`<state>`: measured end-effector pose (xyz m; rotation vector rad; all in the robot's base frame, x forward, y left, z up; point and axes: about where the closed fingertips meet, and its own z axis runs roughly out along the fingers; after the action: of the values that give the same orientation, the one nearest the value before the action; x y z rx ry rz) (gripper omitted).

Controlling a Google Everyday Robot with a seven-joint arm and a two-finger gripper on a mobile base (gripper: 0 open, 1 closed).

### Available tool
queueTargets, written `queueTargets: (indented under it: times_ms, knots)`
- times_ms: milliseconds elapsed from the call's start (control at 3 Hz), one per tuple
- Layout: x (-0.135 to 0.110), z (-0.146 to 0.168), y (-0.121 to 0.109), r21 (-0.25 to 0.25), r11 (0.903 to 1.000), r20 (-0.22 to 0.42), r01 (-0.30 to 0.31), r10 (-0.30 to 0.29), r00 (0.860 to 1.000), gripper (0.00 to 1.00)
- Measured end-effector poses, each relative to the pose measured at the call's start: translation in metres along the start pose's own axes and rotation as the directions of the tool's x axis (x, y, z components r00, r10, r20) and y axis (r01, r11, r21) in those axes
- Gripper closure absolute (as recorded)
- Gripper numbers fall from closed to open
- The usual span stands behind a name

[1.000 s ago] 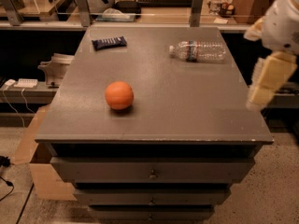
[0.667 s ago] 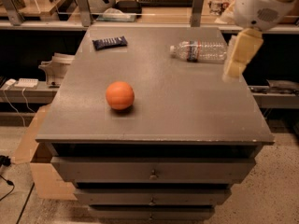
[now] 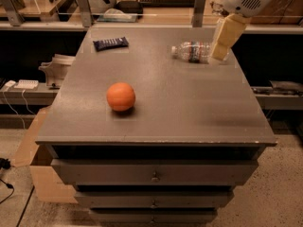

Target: Place water bottle upright

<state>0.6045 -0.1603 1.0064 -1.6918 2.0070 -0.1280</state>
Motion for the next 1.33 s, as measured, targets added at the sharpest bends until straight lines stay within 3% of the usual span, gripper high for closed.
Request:
queueTargets:
  times_ms: [333,667,1333]
  knots:
    - [0.0,0.0,0.001,-0.005,1.0,-0.002,0.001,-0.001,1.0,0.0]
    - [-0.008,0.032,-0.017,0.014,0.9992,-0.011,0.036,-0.036,0.999,0.0]
    - [0.002,0.099,-0.07,0.095,0.9937,-0.137,0.059,-0.045,0.99,0.0]
